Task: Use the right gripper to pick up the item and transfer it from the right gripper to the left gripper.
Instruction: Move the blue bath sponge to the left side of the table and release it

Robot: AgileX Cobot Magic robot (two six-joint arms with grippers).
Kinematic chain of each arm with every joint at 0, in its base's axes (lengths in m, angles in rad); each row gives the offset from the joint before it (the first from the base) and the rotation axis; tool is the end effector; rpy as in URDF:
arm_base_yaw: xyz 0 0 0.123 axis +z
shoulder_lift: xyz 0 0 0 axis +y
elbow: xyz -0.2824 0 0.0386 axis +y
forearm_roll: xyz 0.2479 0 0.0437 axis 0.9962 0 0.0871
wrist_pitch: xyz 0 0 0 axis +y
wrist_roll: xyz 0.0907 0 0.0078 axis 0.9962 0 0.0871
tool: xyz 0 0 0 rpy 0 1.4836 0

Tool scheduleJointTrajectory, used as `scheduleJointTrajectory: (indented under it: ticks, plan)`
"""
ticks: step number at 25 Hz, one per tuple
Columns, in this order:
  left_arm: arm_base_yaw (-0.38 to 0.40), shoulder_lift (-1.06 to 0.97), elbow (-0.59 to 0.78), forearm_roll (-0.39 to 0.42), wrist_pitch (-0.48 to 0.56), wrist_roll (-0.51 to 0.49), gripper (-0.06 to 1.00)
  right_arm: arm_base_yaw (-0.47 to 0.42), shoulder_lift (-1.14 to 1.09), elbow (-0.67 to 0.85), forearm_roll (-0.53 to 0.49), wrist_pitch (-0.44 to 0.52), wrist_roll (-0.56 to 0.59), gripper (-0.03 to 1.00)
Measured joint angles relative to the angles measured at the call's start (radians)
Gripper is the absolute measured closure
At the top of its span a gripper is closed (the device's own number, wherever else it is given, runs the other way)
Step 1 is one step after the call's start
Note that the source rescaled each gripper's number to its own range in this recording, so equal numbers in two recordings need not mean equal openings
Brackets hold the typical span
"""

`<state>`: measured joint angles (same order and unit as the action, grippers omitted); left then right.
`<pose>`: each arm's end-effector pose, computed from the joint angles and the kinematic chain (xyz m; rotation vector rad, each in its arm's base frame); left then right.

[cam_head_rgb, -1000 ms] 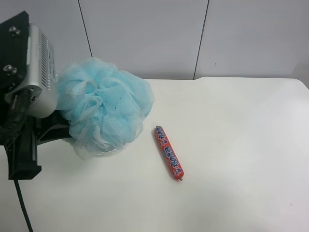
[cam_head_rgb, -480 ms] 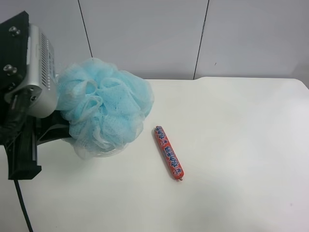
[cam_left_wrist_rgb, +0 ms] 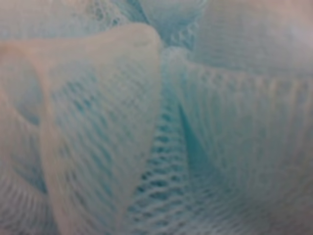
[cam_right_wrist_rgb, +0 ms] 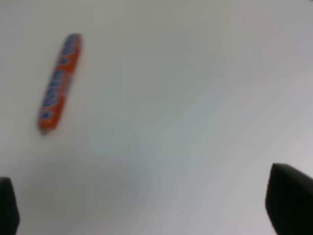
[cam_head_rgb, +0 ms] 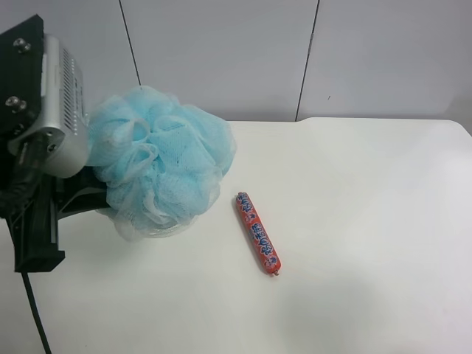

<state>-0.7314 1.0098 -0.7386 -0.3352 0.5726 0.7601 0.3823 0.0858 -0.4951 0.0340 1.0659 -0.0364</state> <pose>0.1377 -0.1454 0.2985 1.3863 1.8487 -0.3374 0.0069 0.0057 0.2753 -0.4466 2.1026 0.2435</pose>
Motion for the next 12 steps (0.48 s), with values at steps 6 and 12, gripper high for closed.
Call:
scheduleJointTrajectory:
  ticks: [6,12]
  plan:
    - [0.0,0.0,0.0,0.0,0.0,-0.027,0.93,-0.2,-0.041,0.001,0.0,-0.003,0.0,-0.03]
    - [0.0,0.0,0.0,0.003,-0.003,-0.119,0.93,-0.296,-0.088,0.001,0.0,-0.003,0.001,-0.03]
